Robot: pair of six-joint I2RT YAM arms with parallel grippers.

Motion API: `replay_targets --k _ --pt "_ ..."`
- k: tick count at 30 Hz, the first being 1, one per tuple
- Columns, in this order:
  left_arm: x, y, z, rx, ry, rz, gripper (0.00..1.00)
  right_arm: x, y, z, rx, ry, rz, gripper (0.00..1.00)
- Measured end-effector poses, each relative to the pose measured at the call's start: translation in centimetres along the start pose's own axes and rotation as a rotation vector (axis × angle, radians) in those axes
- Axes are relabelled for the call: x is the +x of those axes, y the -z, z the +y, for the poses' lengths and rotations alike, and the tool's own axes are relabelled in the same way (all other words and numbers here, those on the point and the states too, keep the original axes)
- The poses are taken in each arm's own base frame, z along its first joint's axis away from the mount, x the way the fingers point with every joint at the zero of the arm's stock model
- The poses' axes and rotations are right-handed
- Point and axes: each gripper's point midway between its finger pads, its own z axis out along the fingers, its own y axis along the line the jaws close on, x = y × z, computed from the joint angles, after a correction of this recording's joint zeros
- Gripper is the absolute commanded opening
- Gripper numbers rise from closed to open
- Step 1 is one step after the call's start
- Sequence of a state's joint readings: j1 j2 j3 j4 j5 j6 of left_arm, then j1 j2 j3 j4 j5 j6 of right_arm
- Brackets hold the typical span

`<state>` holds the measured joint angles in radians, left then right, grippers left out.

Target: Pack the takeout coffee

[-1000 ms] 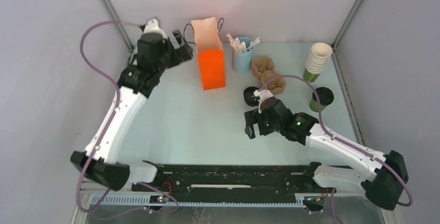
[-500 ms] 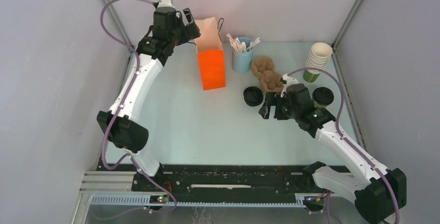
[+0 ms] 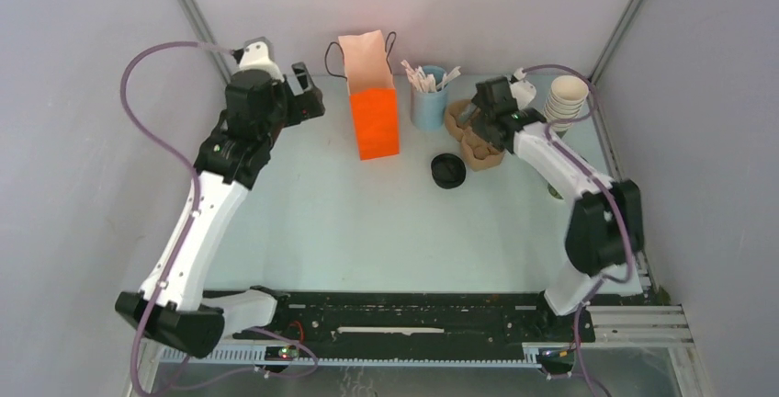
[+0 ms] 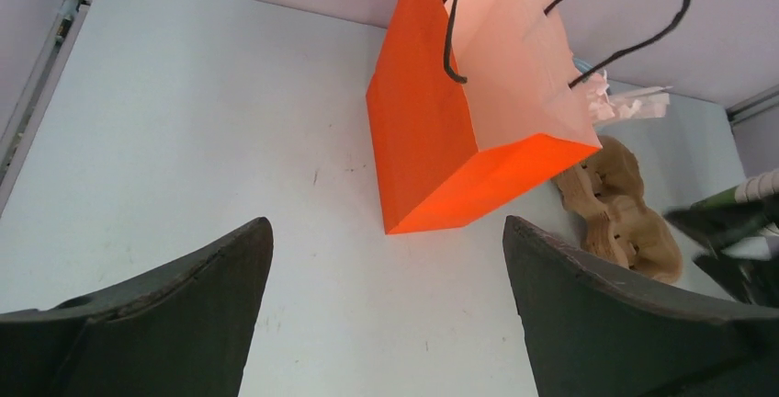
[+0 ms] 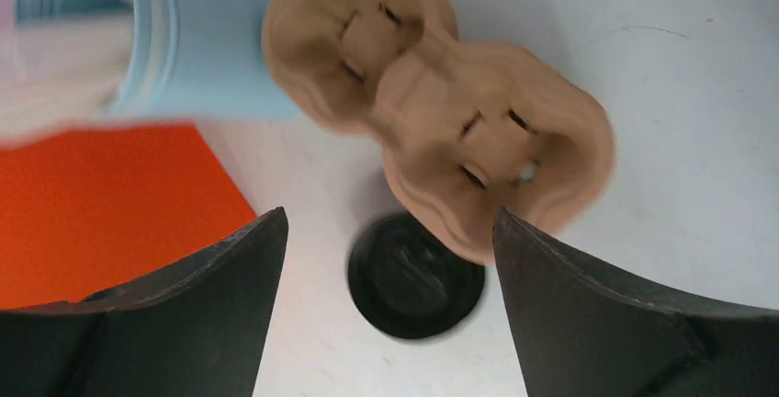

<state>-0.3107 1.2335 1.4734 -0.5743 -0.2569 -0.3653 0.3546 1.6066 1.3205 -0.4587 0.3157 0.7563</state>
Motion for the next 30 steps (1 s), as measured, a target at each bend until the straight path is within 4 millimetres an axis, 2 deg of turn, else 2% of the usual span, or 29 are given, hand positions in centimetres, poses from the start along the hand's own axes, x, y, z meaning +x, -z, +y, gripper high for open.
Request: replay_targets --k 3,7,9,14,18,22,30 --pt "0.4 1.1 0.1 0.036 -0.017 -0.025 1.00 -0.9 -3.4 1.0 0.136 -0.140 0.003 0.88" --pt "1.8 0.7 -0.3 0.066 -0.047 -0.011 1.00 -2.2 -7.0 2.5 0.289 -0.258 -0.030 0.86" --pt "3.0 0.6 -0.8 0.079 -0.082 0.012 1.00 -2.0 -8.1 2.1 0.354 -0.292 -0.038 0.85" --pt "5.3 2.3 -3.6 0.162 -0.195 0.030 1.00 0.4 -8.9 -0.8 0.494 -0.307 -0.009 0.79" --pt "3.9 4.3 -3.8 0.180 -0.206 -0.031 1.00 1.5 -9.4 -2.6 0.543 -0.319 0.007 0.71" --pt "2.9 5.9 -4.5 0.214 -0.213 -0.078 1.00 1.4 -10.1 -2.5 0.523 -0.361 0.008 0.69" --pt "3.1 6.3 -5.4 0.241 -0.230 -0.080 1.00 1.3 -10.5 -2.2 0.503 -0.387 0.021 0.66"
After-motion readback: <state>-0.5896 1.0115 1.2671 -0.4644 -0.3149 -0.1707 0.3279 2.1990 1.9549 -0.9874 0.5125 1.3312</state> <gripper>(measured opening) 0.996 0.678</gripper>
